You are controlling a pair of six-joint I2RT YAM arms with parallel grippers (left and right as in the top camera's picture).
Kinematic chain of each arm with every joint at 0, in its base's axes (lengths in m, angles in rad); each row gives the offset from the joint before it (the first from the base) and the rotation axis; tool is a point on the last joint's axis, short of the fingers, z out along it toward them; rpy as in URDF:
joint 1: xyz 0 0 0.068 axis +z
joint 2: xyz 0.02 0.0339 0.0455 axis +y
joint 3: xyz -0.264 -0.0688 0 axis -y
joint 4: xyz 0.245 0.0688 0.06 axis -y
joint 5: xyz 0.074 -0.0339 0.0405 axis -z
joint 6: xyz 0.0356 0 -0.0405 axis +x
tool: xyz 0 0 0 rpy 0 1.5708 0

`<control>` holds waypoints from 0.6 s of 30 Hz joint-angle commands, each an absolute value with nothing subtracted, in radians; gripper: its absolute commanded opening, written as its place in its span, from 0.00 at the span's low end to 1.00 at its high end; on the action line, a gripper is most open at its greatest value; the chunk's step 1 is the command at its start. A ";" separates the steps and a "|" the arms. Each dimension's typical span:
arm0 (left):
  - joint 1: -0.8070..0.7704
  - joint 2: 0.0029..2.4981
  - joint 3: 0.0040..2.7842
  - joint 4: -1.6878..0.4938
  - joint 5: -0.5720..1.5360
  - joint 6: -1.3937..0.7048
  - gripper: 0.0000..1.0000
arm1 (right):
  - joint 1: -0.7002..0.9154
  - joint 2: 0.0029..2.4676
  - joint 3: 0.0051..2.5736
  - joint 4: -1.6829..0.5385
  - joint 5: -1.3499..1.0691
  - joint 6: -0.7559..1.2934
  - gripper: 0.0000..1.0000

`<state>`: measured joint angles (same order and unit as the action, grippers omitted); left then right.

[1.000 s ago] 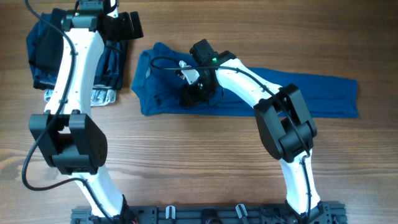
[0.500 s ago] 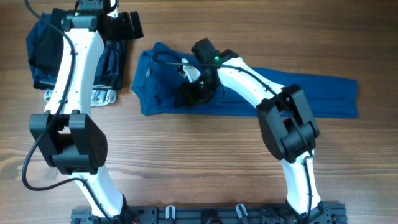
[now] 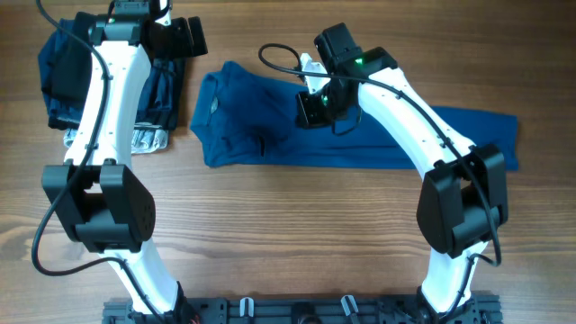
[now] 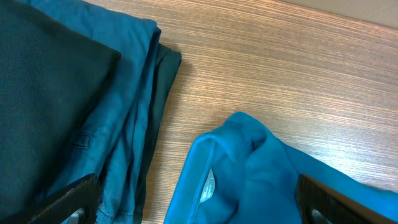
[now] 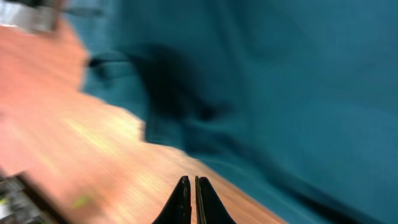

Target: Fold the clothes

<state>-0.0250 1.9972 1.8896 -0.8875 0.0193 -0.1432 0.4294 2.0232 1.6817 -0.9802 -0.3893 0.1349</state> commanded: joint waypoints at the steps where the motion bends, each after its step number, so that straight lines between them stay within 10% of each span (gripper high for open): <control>1: -0.024 2.003 1.887 -0.888 0.013 -0.142 1.00 | 0.430 2.024 1.693 -1.019 -0.081 0.234 0.04; 18: -0.024 2.003 1.887 -0.888 0.013 -0.142 1.00 | 0.260 2.037 1.524 -0.970 -0.023 0.346 0.04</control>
<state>-0.0250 1.9972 1.8896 -0.8879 0.0193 -0.1432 0.3061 2.0262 1.5299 -0.9634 -0.0196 0.3294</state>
